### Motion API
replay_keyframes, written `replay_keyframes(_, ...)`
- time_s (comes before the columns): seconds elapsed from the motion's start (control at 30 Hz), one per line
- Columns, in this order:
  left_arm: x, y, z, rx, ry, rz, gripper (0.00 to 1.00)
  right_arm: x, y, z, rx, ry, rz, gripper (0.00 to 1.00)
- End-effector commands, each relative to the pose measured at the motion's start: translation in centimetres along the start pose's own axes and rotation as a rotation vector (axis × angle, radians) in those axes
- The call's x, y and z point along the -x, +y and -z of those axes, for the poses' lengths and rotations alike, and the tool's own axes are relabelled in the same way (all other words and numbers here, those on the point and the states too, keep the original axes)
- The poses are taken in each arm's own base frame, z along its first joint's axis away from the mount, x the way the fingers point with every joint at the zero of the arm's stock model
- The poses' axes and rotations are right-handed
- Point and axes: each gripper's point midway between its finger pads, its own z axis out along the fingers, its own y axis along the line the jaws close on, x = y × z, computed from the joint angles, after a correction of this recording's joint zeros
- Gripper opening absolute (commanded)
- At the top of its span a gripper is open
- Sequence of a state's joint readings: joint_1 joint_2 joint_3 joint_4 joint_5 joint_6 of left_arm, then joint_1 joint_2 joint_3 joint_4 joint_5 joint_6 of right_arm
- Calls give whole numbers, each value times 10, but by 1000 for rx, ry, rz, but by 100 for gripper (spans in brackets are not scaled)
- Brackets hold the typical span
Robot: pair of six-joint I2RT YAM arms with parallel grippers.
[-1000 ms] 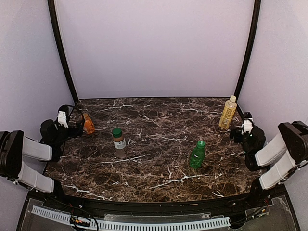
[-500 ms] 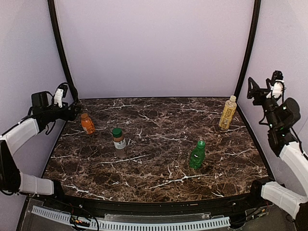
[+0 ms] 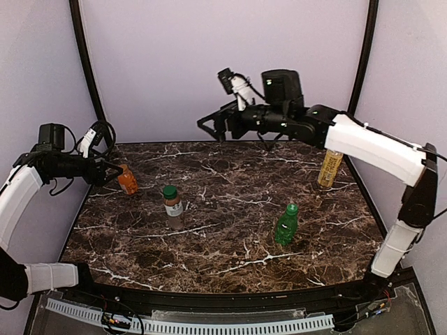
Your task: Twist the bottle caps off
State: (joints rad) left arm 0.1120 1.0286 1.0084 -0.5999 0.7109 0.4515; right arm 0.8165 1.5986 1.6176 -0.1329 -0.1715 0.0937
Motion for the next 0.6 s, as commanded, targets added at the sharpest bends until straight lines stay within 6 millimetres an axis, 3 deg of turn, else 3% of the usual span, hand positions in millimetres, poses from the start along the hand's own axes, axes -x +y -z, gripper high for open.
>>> replay_keyframes(0.0,-10,-15,1,-54,30,46,89,-82,71,-62,115,286,137,99)
replay_keyframes(0.1,-12,-16,1,-51,36,56,89,-120,105,-95,200,368,167,99)
replay_keyframes(0.13,-14,-16,1,-49,40,64,89,-139,111,-107,205,406,177,99)
replay_keyframes(0.27,-20,-17,0,-52,52,81,89,-173,130,-133,233,459,200,99)
replay_keyframes(0.4,-25,-18,-1,-54,62,93,89,-196,125,-148,198,494,175,99)
replay_keyframes(0.57,-26,-22,-2,-77,59,105,89,-205,117,-151,154,500,185,92)
